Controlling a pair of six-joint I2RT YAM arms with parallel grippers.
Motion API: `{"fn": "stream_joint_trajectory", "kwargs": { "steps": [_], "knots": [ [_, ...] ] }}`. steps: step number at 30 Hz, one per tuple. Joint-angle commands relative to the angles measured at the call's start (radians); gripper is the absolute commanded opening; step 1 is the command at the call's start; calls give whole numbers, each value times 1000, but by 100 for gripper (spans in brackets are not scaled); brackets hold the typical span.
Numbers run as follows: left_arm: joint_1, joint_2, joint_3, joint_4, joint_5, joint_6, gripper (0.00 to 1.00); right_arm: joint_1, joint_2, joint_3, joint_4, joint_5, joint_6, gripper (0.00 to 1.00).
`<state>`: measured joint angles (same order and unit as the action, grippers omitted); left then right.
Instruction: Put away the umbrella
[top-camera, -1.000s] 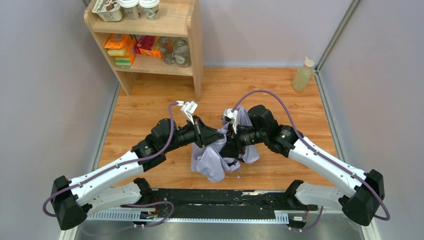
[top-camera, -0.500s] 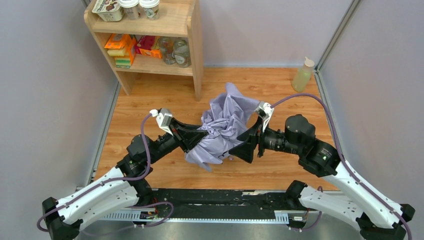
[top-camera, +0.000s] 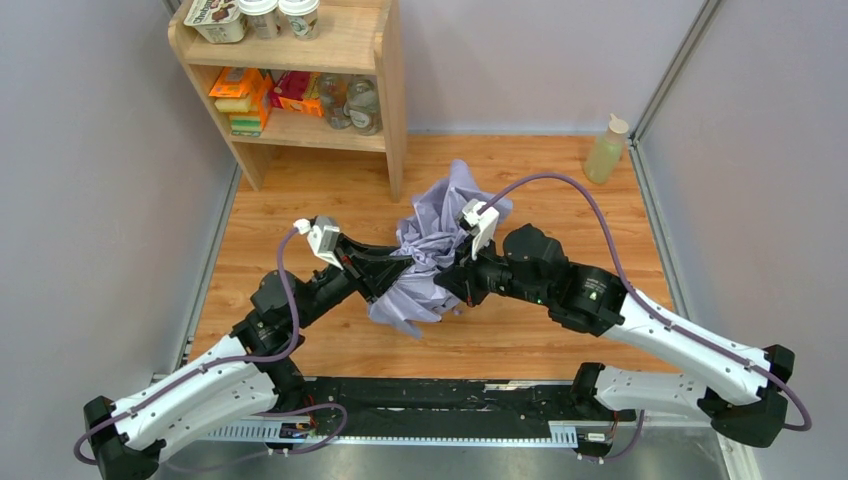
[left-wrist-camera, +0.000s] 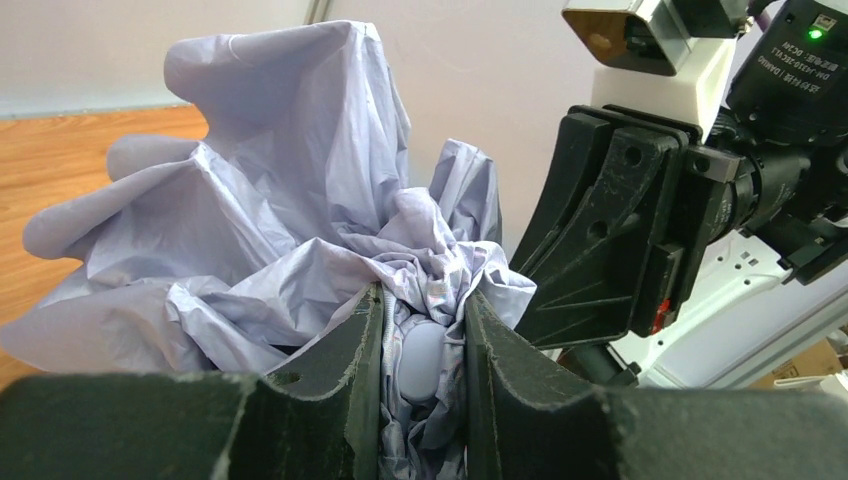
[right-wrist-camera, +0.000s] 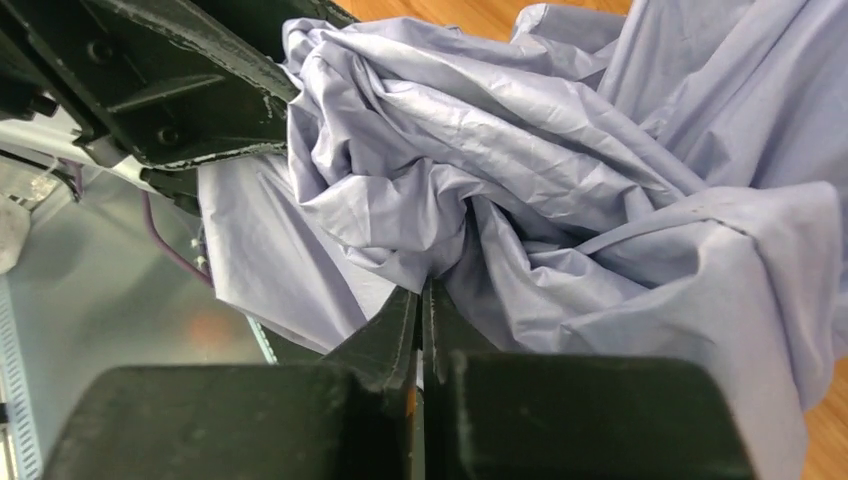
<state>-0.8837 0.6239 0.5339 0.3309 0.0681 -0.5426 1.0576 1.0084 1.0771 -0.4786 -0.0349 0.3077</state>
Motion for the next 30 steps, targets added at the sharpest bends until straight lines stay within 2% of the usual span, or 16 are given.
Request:
{"fn": "stream_joint_trajectory", "kwargs": {
  "steps": [1, 4, 9, 13, 15, 16, 18, 19, 21, 26, 29, 30],
  "knots": [
    [2, -59, 23, 73, -30, 30, 0, 5, -48, 73, -105, 89, -58, 0],
    [2, -91, 29, 1, -91, 46, 0, 5, -115, 66, -160, -40, -90, 0],
    [0, -96, -8, 31, -257, 7, 0, 8, -197, 15, -153, -431, -127, 0],
    [2, -72, -5, 34, -320, -5, 0, 10, -243, 32, -219, -499, -137, 0],
    [0, -75, -35, 109, -298, -2, 0, 12, -255, 41, -221, -400, -127, 0],
    [0, -78, -61, 134, -281, -5, 0, 10, -257, 46, -216, -273, -108, 15],
    [0, -98, -80, 172, -251, 1, 0, 10, -229, 61, -215, -73, -90, 57],
    [0, -114, -83, 162, -238, 7, 0, 12, -199, 75, -222, -15, -99, 66],
    [0, -138, -95, 151, -218, 7, 0, 8, -134, 115, -235, 94, -84, 73],
    [0, -170, -126, 163, -205, -23, 0, 8, -5, 126, -128, -9, -70, 84],
    [0, -165, -143, 197, -200, -57, 0, 7, 45, 126, -81, -34, -74, 84],
    [0, -161, -152, 224, -197, -66, 0, 7, 61, 126, -74, -34, -76, 80]
  ]
}}
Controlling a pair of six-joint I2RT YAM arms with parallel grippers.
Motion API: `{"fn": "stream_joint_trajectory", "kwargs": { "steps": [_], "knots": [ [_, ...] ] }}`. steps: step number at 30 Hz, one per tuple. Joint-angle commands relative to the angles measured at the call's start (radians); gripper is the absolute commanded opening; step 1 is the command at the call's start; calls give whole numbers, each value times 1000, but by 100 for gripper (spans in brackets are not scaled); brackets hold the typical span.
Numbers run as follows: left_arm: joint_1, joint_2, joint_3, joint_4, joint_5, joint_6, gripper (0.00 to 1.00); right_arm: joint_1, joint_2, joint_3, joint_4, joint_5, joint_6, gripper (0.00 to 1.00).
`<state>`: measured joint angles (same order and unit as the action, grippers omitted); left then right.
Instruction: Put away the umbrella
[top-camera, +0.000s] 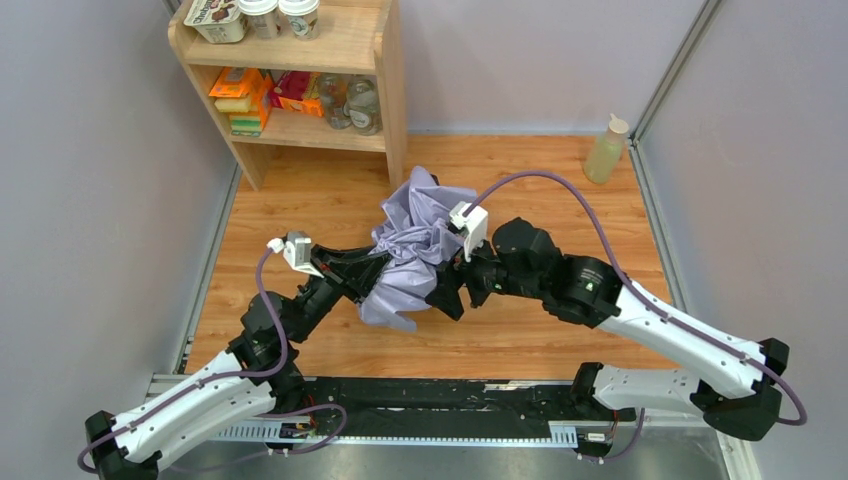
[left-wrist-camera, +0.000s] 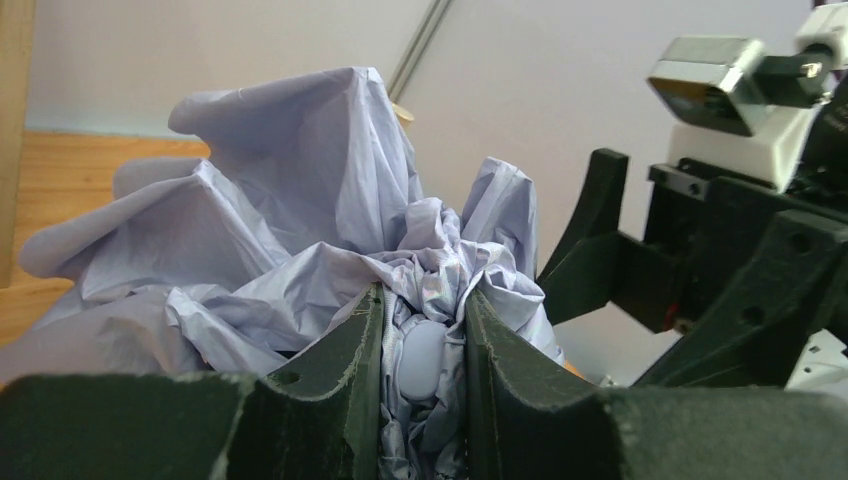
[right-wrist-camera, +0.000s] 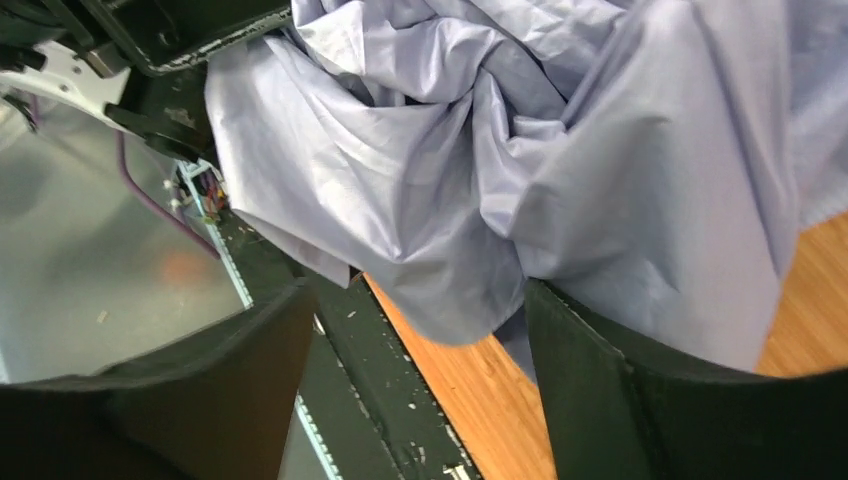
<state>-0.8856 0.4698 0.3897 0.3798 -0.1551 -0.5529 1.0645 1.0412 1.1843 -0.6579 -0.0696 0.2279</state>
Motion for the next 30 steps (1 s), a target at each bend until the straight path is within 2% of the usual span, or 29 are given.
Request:
{"fn": "stream_joint_trajectory", "kwargs": {
  "steps": [1, 3, 4, 5, 12, 18, 21, 23, 24, 26, 27, 29, 30],
  "knots": [
    [2, 3, -12, 183, 25, -74, 0, 0, 43, 21, 106, 4, 4, 69],
    [2, 7, -11, 189, 29, -88, 0, 0, 48, 20, 100, -9, -7, 35],
    [4, 7, -8, 185, 31, -90, 1, 0, 40, 12, 93, 14, -6, 13],
    [2, 9, -6, 174, 26, -96, 2, 0, 27, -1, 86, 34, -4, 0],
    [2, -11, 9, 25, -80, -186, 2, 0, -212, -187, 72, 16, -19, 0],
    [2, 13, -23, 65, -98, -228, 2, 9, -313, -281, 237, -194, 59, 0],
    [4, 26, -63, 198, -52, -199, 0, 8, -290, -249, 181, -204, 65, 1],
    [2, 26, -86, 237, -47, -193, 0, 8, -259, -200, 80, -156, 30, 15],
    [1, 18, -100, 241, -55, -208, 0, 8, -254, -199, 63, -136, 15, 28],
    [2, 12, -126, 304, -55, -229, 0, 5, -268, -221, 52, -34, 33, 31],
    [2, 10, -132, 333, -57, -237, 0, -7, -279, -242, 63, -12, 47, 39],
    [2, -2, -129, 317, -66, -262, 0, -29, -299, -291, 105, -68, 62, 48],
    [2, -5, -120, 308, -63, -268, 0, -35, -300, -310, 128, -75, 79, 50]
  ]
}}
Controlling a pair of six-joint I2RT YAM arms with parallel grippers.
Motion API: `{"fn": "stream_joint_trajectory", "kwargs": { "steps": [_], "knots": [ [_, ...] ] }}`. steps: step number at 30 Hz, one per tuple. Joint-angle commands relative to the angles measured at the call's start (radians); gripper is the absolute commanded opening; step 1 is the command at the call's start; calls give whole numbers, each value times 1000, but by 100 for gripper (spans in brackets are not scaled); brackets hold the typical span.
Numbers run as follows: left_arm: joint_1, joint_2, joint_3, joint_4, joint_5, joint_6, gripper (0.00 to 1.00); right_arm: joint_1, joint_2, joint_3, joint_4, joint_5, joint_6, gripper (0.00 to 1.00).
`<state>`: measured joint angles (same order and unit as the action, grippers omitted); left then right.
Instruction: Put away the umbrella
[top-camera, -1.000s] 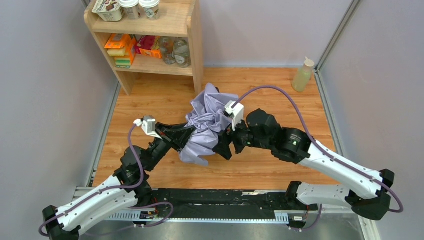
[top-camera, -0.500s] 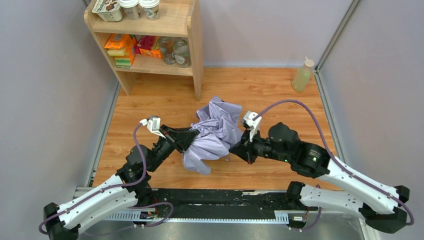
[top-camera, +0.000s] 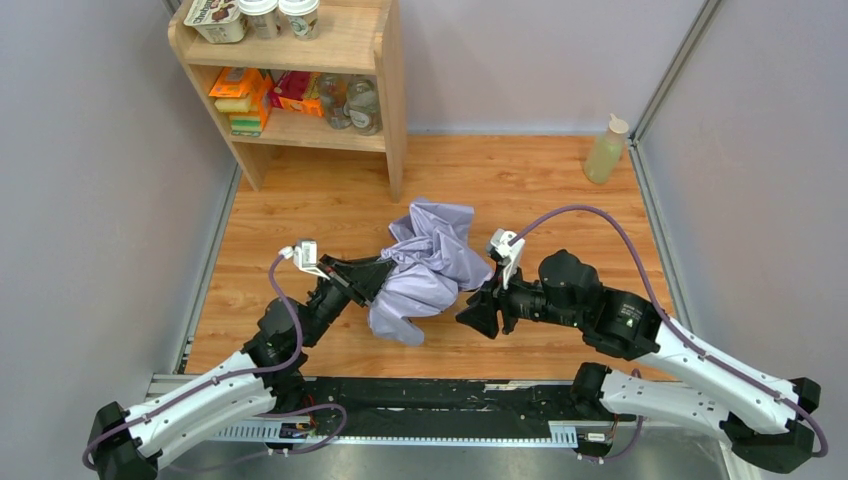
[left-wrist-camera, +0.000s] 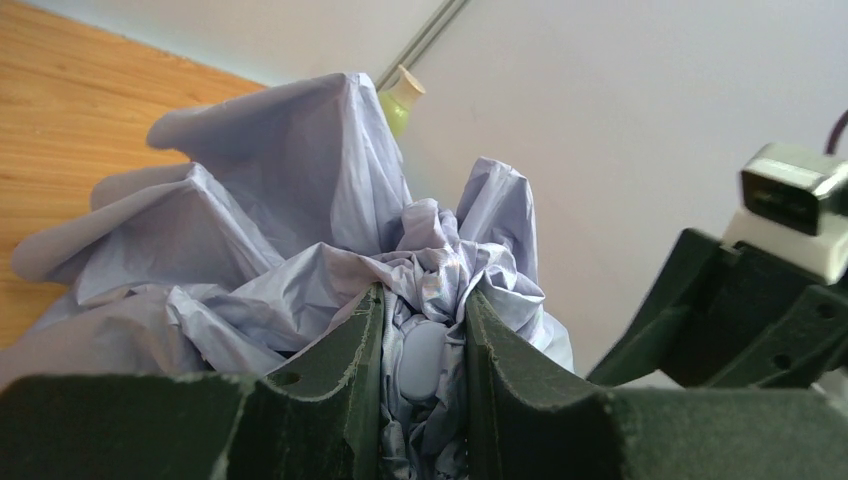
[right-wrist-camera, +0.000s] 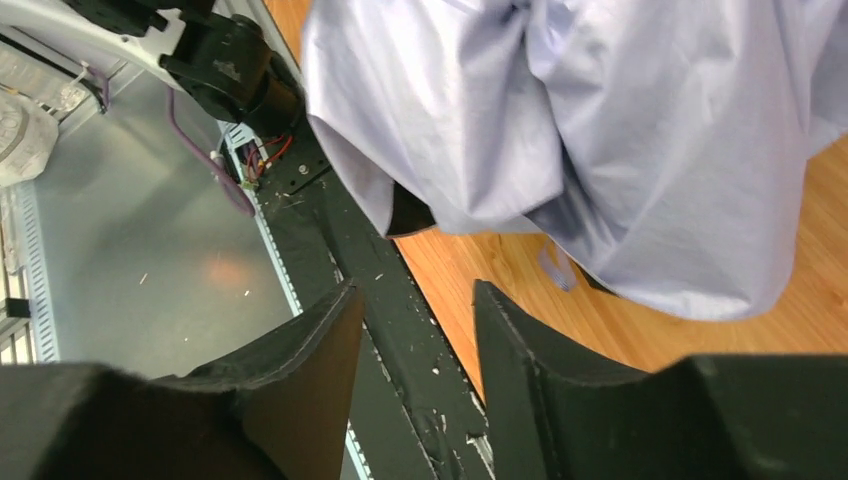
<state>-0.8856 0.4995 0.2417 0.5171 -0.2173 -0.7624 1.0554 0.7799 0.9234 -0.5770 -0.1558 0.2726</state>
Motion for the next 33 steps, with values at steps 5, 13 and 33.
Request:
{"fn": "stream_joint_trajectory", "kwargs": {
  "steps": [5, 13, 33],
  "knots": [
    [1, -59, 45, 175, 58, -55, 0, -52, -54, -145, 164, -79, 120, 61],
    [2, -90, 28, 251, 104, -121, 0, -210, -215, -399, 598, -197, 399, 76],
    [2, 148, 28, 575, 150, -258, 0, -241, -25, -506, 1095, -432, 504, 54]
  ]
}}
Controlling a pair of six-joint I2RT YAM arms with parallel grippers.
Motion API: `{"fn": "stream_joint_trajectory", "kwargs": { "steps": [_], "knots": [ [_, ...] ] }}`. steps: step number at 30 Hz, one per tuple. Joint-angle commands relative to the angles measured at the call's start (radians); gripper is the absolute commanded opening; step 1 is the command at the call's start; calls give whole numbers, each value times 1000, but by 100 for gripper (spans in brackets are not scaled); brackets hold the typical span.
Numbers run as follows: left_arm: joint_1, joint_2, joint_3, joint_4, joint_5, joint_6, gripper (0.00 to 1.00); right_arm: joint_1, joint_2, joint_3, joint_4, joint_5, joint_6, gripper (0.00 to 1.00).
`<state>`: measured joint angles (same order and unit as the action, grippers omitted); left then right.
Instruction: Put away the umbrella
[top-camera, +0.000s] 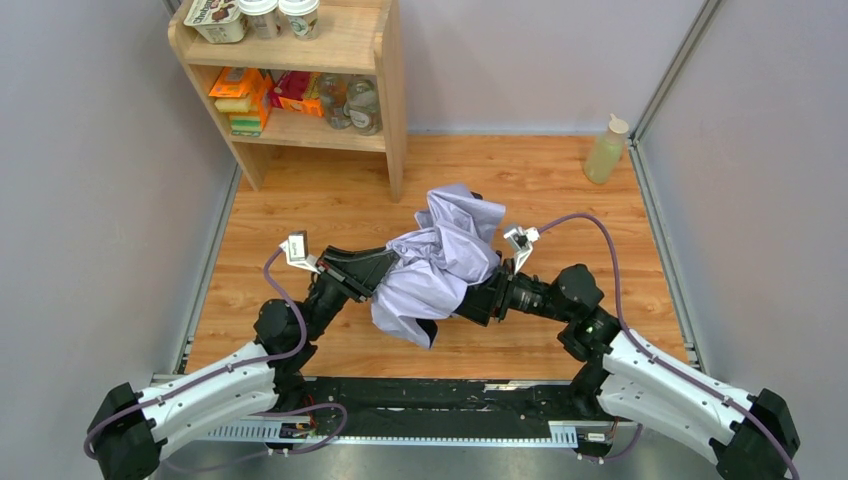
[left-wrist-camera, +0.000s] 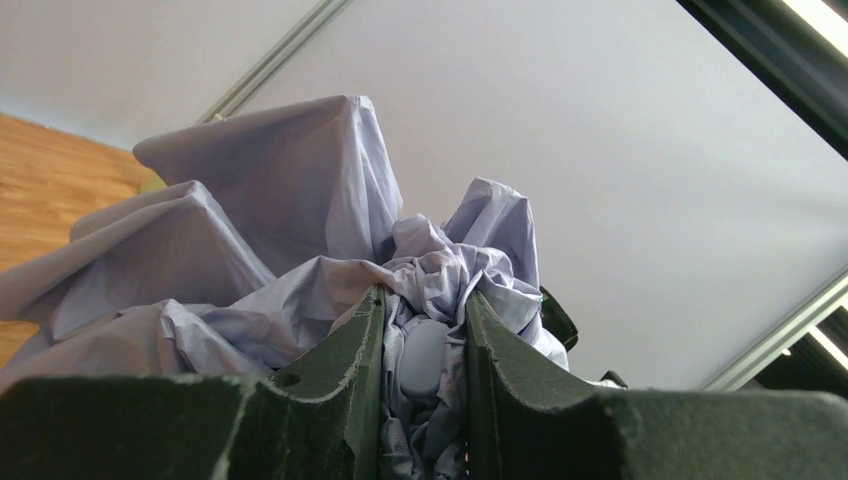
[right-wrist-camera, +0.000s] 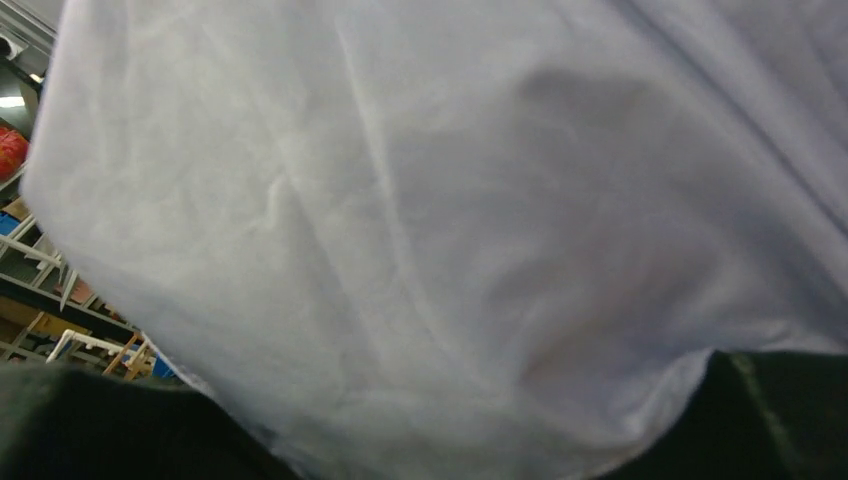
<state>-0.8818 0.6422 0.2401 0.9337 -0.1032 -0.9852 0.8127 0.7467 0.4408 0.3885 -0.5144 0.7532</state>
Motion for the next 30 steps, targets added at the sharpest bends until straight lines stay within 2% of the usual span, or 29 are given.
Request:
{"fn": "stream_joint_trajectory", "kwargs": {
  "steps": [1, 3, 5, 7, 10, 11, 12, 13, 14, 15, 16, 17, 18, 19, 21, 23, 25, 30],
  "knots": [
    [-2, 11, 34, 160, 46, -29, 0, 0, 14, -31, 144, -79, 32, 54],
    [0, 26, 47, 168, 57, -29, 0, 0, 26, -50, 211, -116, 46, 50],
    [-2, 40, 57, 175, 69, -26, 0, 0, 17, -50, 204, -116, 25, 29],
    [0, 47, 68, 166, 89, -14, 0, 0, 11, -40, 187, -121, 2, 0],
    [0, 31, 90, 105, 97, -4, 3, 0, -4, -53, 222, -119, -35, 0],
    [-2, 19, 100, 29, 94, -3, 22, 0, -29, -66, 213, -81, -54, 0],
    [-2, -22, 113, -40, 86, -3, 35, 0, -68, -86, 211, -23, -73, 0],
    [-2, -47, 145, -187, 62, -1, 61, 0, -136, -109, 184, 41, -106, 0],
    [-2, -111, 163, -299, 47, 14, 67, 0, -185, -122, 141, 115, -130, 0],
    [-2, -142, 212, -496, 8, 31, 67, 0, -240, -131, 97, 187, -162, 0],
    [-2, -200, 237, -585, -10, 77, 67, 0, -278, -132, 61, 236, -193, 0],
    [-3, -229, 299, -786, -63, 92, 67, 0, -312, -123, 11, 288, -230, 0],
    [-3, -263, 338, -878, -107, 109, 67, 0, -329, -108, -25, 331, -270, 0],
    [0, -283, 400, -1080, -183, 105, 68, 0, -334, -90, -64, 361, -308, 0],
    [-2, -282, 490, -1284, -286, 66, 68, 0, -316, -45, -120, 440, -382, 0],
    [-2, -232, 548, -1352, -285, 48, 68, 0, -281, -16, -135, 514, -470, 0],
    [-3, -131, 602, -1326, -172, 62, 68, 0, -236, 5, -125, 615, -550, 0],
    [-3, 199, 822, -1313, 136, 56, 68, 0, -150, 56, -82, 682, -679, 0]
  ]
}}
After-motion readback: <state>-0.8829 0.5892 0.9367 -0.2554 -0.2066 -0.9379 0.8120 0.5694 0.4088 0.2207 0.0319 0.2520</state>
